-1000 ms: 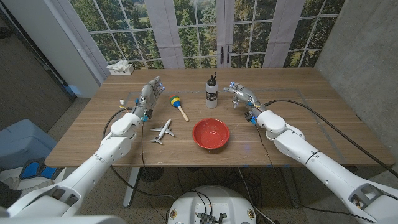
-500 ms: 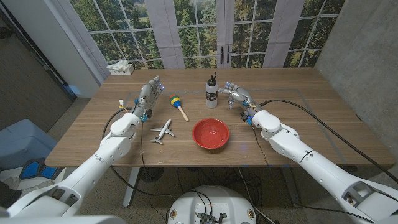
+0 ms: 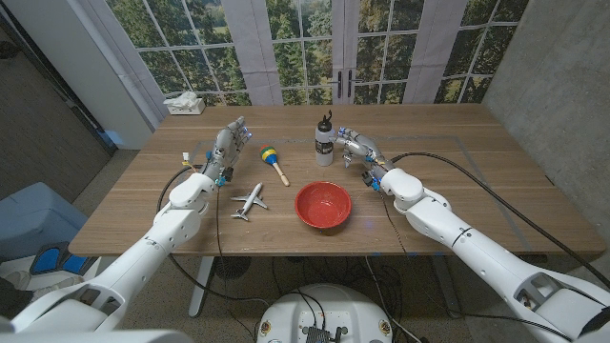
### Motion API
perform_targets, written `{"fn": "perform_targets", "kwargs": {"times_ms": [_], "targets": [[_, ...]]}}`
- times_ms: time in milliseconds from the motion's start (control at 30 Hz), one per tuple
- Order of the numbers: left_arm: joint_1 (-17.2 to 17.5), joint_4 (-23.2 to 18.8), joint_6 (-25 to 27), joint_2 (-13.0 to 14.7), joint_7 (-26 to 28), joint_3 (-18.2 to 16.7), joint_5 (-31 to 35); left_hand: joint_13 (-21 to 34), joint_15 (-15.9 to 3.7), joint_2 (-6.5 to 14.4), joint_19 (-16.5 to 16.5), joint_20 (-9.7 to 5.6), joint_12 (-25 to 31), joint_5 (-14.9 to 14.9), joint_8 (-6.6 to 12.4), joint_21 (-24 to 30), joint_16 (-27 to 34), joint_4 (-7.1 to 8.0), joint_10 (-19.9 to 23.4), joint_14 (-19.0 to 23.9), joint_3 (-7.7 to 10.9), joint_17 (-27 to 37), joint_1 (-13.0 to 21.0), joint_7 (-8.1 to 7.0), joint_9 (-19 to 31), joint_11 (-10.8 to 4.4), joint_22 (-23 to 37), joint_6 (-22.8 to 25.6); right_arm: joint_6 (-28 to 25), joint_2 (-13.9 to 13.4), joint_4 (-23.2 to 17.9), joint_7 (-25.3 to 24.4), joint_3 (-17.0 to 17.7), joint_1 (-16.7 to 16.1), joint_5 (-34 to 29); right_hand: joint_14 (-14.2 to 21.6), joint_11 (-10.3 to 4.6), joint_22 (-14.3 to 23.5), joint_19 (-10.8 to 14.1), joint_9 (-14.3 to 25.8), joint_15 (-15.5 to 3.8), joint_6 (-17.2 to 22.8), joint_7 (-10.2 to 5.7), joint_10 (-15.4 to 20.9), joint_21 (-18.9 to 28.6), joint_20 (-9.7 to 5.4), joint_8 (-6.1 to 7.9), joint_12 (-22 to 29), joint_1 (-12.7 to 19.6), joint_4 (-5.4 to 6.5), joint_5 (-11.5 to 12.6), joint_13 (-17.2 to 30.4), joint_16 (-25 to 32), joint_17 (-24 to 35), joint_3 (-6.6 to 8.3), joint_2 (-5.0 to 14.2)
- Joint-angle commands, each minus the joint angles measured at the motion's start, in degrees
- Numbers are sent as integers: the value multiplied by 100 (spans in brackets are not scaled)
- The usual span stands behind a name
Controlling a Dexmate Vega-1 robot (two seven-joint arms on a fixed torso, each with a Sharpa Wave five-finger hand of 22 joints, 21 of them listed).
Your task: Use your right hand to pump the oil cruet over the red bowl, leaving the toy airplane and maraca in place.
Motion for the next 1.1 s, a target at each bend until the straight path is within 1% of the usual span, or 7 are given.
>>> {"fn": "perform_targets", "kwargs": {"times_ms": [33, 300, 367, 433, 567, 800, 1100], "targets": [[-27, 40, -7, -10, -20, 5, -7, 16, -287, 332, 45, -168, 59, 53, 35, 41, 24, 12, -370, -563, -14, 14, -39, 2, 9, -6, 26, 14, 55, 181, 225, 82, -132, 158, -51, 24, 43, -23, 49, 8, -17, -27, 129, 15, -8, -17, -14, -10, 120, 15, -41, 20, -37, -18, 36, 29], [-36, 61, -9, -7, -40, -1, -17, 16, -283, 326, 47, -166, 60, 54, 35, 40, 27, 25, -363, -557, -23, 17, -51, 4, 9, -13, 26, 23, 5, 249, 315, 138, -239, 267, -131, 16, 22, -95, 29, 3, -17, -36, 115, 26, -22, -15, -18, -6, 166, 21, -95, 21, -129, -78, 36, 61], [-40, 71, -7, -9, -45, -1, -20, 16, -285, 326, 47, -166, 59, 54, 35, 40, 26, 26, -365, -559, -24, 17, -51, 3, 9, -11, 26, 22, -34, 220, 347, 326, -287, 349, -108, 33, -18, -107, -8, 2, -16, -59, 61, -3, -29, -11, -26, -17, 176, 23, -113, 21, -131, -62, 33, 60], [-46, 82, -9, -10, -58, -1, -25, 16, -284, 326, 50, -166, 60, 54, 35, 40, 27, 29, -361, -557, -26, 18, -53, 6, 9, -10, 26, 24, -68, 235, 364, 334, -322, 384, -146, -55, -57, -166, -35, 0, -20, -111, 27, -83, -52, -6, -43, -45, 209, 11, -137, 22, -247, -147, 27, 45], [-52, 97, -19, -13, -74, -2, -29, 16, -284, 324, 52, -164, 60, 55, 35, 40, 27, 33, -359, -555, -28, 18, -55, 6, 9, -6, 26, 28, -49, 313, 455, 268, -352, 414, -194, -81, -144, -238, -65, 0, -24, -172, -131, -103, -63, 1, -50, -41, 263, 2, -165, 25, -346, -209, 11, 26], [-52, 93, 1, 0, -76, -7, -35, 16, -284, 324, 56, -160, 60, 56, 37, 40, 29, 37, -356, -548, -31, 18, -58, 7, 9, -10, 26, 35, -97, 444, 704, 283, -419, 541, -218, -172, -216, -290, -225, 5, -23, -208, -212, -203, -78, 48, -41, -57, 357, -13, -190, 30, -540, -393, -35, -14], [-60, 76, 31, 16, -70, -5, -30, 16, -287, 321, 65, -156, 62, 59, 40, 41, 30, 43, -343, -537, -36, 17, -60, 4, 9, -6, 26, 50, -180, 670, 1046, 151, -473, 643, -220, -176, -243, -483, -187, 6, -18, -190, -297, -199, -93, 18, -16, -32, 440, 4, -211, 35, -700, -644, -138, -40]]}}
